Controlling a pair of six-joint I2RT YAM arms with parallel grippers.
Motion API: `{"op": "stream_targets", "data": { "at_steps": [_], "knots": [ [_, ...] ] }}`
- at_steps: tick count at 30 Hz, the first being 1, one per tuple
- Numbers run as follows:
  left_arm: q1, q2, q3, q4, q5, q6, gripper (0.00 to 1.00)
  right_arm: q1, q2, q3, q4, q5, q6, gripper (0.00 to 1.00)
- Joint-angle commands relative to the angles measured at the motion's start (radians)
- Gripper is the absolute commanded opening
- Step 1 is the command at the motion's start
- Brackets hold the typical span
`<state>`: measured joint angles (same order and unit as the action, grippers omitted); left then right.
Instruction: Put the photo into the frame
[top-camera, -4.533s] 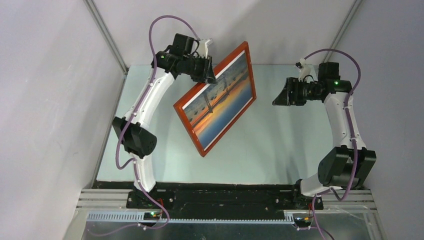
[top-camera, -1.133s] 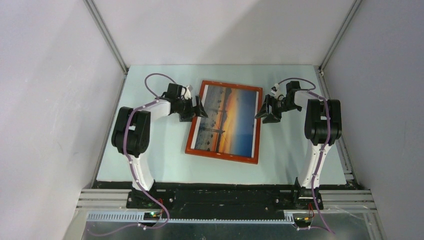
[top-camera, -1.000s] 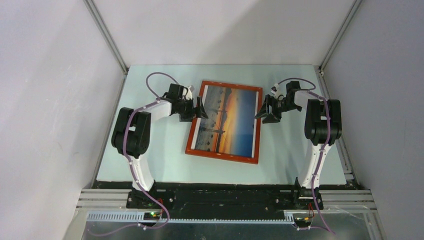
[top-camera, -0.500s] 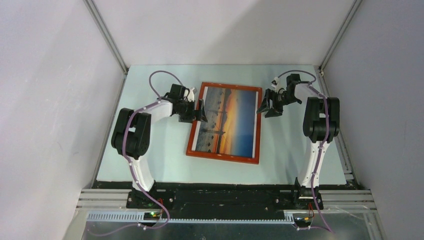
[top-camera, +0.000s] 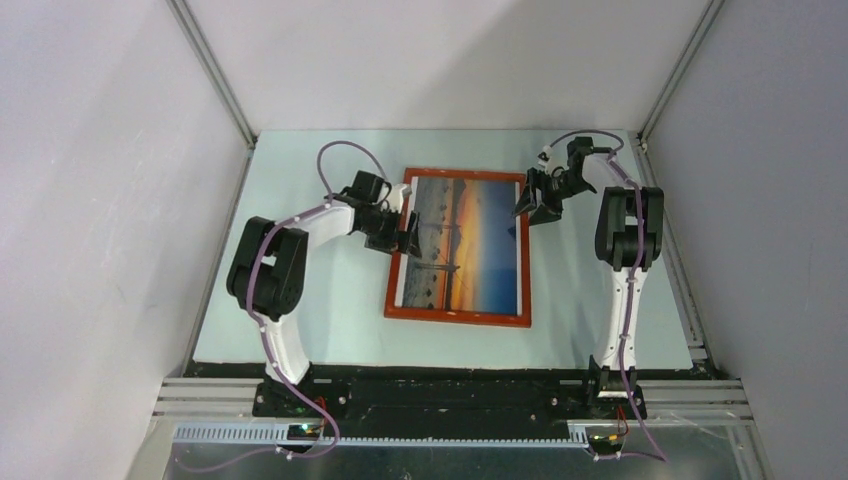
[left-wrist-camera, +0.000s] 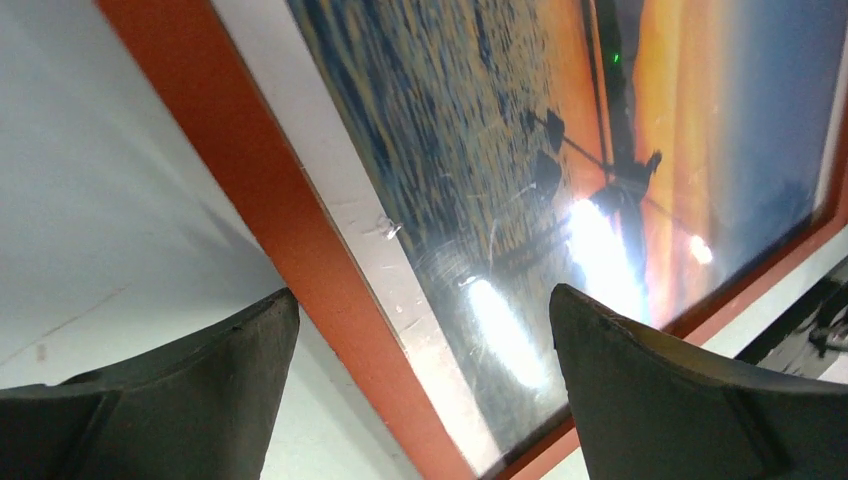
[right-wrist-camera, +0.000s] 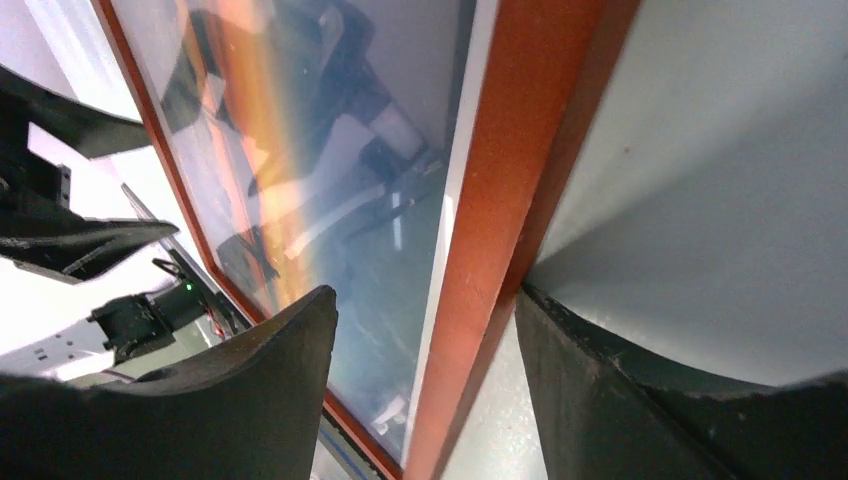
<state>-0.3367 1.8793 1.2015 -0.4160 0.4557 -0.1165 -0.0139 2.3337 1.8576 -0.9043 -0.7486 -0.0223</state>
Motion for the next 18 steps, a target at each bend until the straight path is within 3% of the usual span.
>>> {"op": "stream_targets", "data": {
  "at_steps": [1, 12, 18],
  "knots": [
    [-0.085, 0.015, -0.011, -0.095, 0.136, 0.066, 1.0, 0.01, 0.064, 0.121, -0.098, -0.05, -0.031, 0.7],
    [-0.216, 0.059, 0.048, -0.109, 0.355, 0.137, 1.0, 0.011, 0.18, 0.453, -0.243, -0.007, -0.121, 0.71],
    [-0.276, -0.004, 0.029, -0.114, 0.336, 0.203, 1.0, 0.011, 0.11, 0.402, -0.15, 0.148, -0.106, 0.71]
  ]
}}
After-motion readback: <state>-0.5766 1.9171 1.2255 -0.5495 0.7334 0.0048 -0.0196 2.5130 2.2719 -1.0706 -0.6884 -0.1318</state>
